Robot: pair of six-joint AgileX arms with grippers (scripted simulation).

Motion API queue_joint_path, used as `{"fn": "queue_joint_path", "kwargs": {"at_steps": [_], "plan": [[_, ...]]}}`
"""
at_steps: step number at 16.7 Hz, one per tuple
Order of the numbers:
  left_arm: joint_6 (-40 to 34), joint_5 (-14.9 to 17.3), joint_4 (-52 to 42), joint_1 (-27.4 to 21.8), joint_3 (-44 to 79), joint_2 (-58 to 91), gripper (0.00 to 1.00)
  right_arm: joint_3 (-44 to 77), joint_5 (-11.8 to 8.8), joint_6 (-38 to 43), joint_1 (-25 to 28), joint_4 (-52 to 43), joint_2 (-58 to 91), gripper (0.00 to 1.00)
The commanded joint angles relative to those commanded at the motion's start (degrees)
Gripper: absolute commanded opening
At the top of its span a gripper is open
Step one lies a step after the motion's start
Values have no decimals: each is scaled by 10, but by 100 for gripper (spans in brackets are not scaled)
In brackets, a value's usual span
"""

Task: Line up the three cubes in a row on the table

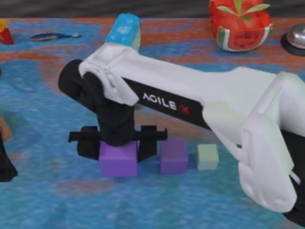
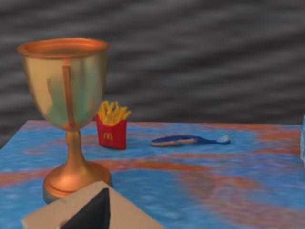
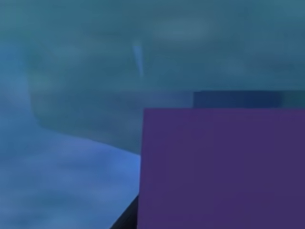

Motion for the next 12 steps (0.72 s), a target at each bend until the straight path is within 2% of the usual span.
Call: {"fn": "queue_joint_path", "kwargs": {"at_steps": [4, 12], "plan": [[0, 0, 0, 0, 0, 0, 100, -5, 0, 0, 0, 5, -1, 0], [0, 0, 0, 0, 0, 0, 100, -5, 0, 0, 0, 5, -1, 60]]}}
